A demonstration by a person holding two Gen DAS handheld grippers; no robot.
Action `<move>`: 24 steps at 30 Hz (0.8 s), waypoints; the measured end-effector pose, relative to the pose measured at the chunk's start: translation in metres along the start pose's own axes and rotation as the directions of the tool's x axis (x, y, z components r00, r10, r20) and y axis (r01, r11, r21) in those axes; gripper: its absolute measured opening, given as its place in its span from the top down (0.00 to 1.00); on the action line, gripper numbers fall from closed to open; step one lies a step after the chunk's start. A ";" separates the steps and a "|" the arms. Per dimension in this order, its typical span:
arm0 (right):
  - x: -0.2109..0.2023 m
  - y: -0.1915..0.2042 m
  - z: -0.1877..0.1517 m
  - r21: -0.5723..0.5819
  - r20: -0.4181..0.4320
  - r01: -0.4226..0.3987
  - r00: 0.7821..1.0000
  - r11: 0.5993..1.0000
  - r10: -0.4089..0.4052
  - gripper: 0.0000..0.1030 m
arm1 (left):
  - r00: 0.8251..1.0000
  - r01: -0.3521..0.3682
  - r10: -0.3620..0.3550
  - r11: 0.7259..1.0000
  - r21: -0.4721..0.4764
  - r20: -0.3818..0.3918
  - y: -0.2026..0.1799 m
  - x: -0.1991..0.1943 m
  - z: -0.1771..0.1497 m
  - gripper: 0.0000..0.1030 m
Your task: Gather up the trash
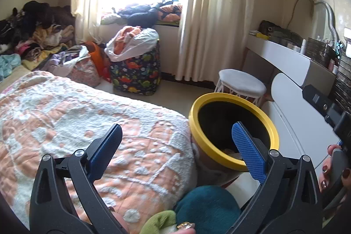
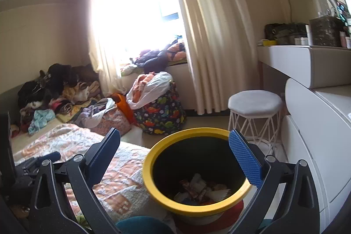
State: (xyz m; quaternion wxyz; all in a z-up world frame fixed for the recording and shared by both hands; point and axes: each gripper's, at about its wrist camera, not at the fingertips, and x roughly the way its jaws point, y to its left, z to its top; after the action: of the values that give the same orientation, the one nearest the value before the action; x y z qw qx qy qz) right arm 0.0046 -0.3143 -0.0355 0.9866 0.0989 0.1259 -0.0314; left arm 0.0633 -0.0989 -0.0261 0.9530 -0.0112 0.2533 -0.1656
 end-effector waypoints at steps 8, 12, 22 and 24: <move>-0.001 0.019 -0.009 -0.043 -0.007 -0.035 0.999 0.998 0.034 0.06 | 0.998 -0.053 0.053 0.999 -0.012 0.037 0.011 -0.018 -0.006 0.11; -0.002 0.021 -0.009 -0.050 -0.003 -0.039 0.999 0.998 0.039 0.06 | 0.997 -0.063 0.064 0.998 -0.021 0.047 0.016 -0.021 -0.008 0.11; -0.002 0.019 -0.008 -0.047 0.013 -0.034 0.999 0.998 0.035 0.06 | 0.995 -0.076 0.077 0.997 -0.019 0.056 0.017 -0.024 -0.010 0.11; -0.002 0.019 -0.008 -0.047 0.013 -0.035 0.999 0.998 0.036 0.06 | 0.995 -0.075 0.076 0.997 -0.017 0.058 0.017 -0.024 -0.010 0.11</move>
State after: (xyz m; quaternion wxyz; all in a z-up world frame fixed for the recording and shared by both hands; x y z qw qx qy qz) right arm 0.0022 -0.2941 -0.0391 0.9899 0.0778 0.1178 -0.0116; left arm 0.0439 -0.0748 -0.0248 0.9655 -0.0134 0.2266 -0.1273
